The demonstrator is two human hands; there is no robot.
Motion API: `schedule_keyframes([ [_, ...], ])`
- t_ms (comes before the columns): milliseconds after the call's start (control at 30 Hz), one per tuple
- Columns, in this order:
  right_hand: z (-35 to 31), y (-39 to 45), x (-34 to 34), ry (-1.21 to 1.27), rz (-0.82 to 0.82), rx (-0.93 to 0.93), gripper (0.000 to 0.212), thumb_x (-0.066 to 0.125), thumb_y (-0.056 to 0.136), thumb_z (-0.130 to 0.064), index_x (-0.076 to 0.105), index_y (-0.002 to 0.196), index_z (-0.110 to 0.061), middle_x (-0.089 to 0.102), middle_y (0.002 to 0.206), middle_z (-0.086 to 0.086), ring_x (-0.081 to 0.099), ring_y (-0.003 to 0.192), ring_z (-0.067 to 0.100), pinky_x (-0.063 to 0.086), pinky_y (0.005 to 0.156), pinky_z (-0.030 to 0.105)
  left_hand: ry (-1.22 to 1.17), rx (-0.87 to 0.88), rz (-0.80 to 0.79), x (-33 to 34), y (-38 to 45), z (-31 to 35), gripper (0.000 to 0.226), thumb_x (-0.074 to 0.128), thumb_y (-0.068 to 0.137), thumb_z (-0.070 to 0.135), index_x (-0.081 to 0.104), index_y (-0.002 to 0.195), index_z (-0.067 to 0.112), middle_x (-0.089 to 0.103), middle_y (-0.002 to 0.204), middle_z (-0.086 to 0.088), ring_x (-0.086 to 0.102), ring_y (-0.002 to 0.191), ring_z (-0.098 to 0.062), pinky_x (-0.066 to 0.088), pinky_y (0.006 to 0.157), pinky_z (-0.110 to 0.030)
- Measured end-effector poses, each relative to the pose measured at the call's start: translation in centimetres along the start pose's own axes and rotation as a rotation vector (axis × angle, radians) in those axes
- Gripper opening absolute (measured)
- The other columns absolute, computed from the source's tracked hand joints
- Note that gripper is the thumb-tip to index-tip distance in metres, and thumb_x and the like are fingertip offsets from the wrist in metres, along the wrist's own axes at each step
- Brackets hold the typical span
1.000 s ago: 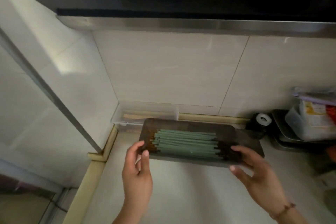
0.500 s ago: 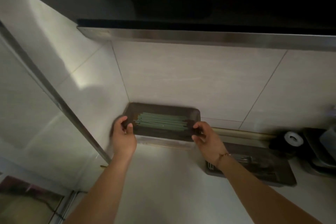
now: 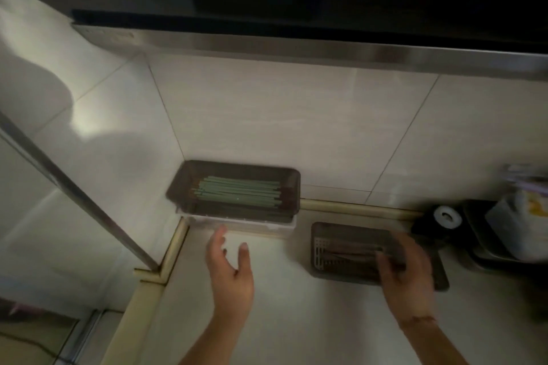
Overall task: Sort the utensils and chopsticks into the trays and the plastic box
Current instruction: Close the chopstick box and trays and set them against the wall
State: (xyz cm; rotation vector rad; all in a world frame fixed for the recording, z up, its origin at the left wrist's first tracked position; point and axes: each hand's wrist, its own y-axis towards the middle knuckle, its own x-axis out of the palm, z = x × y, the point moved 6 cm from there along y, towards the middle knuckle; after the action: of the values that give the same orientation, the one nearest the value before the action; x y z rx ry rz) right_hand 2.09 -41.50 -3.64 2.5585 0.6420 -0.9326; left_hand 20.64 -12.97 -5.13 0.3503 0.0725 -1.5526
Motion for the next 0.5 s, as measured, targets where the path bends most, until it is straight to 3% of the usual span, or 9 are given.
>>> schedule_keyframes([
  [33,2.4,-0.2,-1.7,-0.099,0.082,0.046,0.054,0.072,0.081,-0.018,0.051,0.13,-0.025,0.045,0.138,0.012,0.039,0.128,0.034,0.033,0.107,0.049,0.035,-0.017,-0.128,1.9,-1.7,-0.3,0.048,0.06,0.09,0.023,0.046,0.135,0.015,0.05,0.132,0.0,0.051,0.116,-0.014,0.042,0.099,-0.032],
  [100,6.7,-0.3,-3.9,-0.214,0.121,0.172,0.06,0.078,0.074,-0.018,0.053,0.13,-0.018,0.04,0.141,0.019,0.032,0.131,0.04,0.029,0.108,0.052,0.092,-0.109,-0.373,5.8,-4.6,-0.7,0.051,0.065,0.089,0.027,0.046,0.136,0.02,0.053,0.132,0.001,0.052,0.115,-0.01,0.043,0.101,-0.033],
  [200,10.2,-0.4,-4.2,-0.026,-0.098,0.345,0.062,0.076,0.079,-0.025,0.048,0.134,-0.026,0.046,0.14,0.01,0.046,0.122,0.03,0.035,0.104,0.041,0.124,-0.352,-0.578,9.8,-7.2,-1.6,0.06,0.064,0.089,0.035,0.04,0.142,0.019,0.052,0.136,0.0,0.049,0.124,-0.014,0.039,0.105,-0.031],
  [267,10.7,-0.6,-3.7,0.121,-0.246,0.362,0.066,0.074,0.082,-0.02,0.041,0.138,-0.032,0.053,0.131,0.001,0.055,0.112,0.023,0.039,0.099,0.035,0.187,-0.367,-0.623,11.0,-7.8,-1.2,0.044,0.062,0.091,0.034,0.052,0.133,0.021,0.058,0.124,0.006,0.052,0.122,-0.015,0.041,0.099,-0.023],
  [333,11.0,-0.7,-4.0,0.137,-0.248,0.321,0.068,0.072,0.082,-0.01,0.041,0.139,-0.031,0.057,0.13,0.002,0.057,0.111,0.019,0.041,0.097,0.029,0.137,-0.33,-0.631,11.4,-8.2,-0.2,0.018,0.061,0.093,0.021,0.063,0.109,0.028,0.066,0.104,0.014,0.062,0.109,-0.01,0.042,0.08,-0.009],
  [433,10.9,-1.4,-4.9,0.162,-0.182,0.351,0.064,0.071,0.082,-0.004,0.049,0.136,-0.028,0.06,0.129,0.004,0.057,0.104,0.013,0.04,0.084,0.009,0.071,-0.3,-0.592,10.9,-8.5,0.9,0.02,0.058,0.094,0.013,0.068,0.106,0.026,0.069,0.094,0.014,0.063,0.086,0.012,0.039,0.068,0.0],
  [500,10.0,-2.1,-6.1,0.159,-0.101,0.342,0.058,0.07,0.082,-0.002,0.054,0.132,-0.026,0.062,0.126,0.007,0.057,0.1,0.012,0.038,0.087,0.013,0.065,-0.302,-0.575,10.2,-8.9,1.5,0.018,0.058,0.095,0.018,0.07,0.108,0.022,0.069,0.092,0.014,0.062,0.083,0.015,0.039,0.067,0.001],
])
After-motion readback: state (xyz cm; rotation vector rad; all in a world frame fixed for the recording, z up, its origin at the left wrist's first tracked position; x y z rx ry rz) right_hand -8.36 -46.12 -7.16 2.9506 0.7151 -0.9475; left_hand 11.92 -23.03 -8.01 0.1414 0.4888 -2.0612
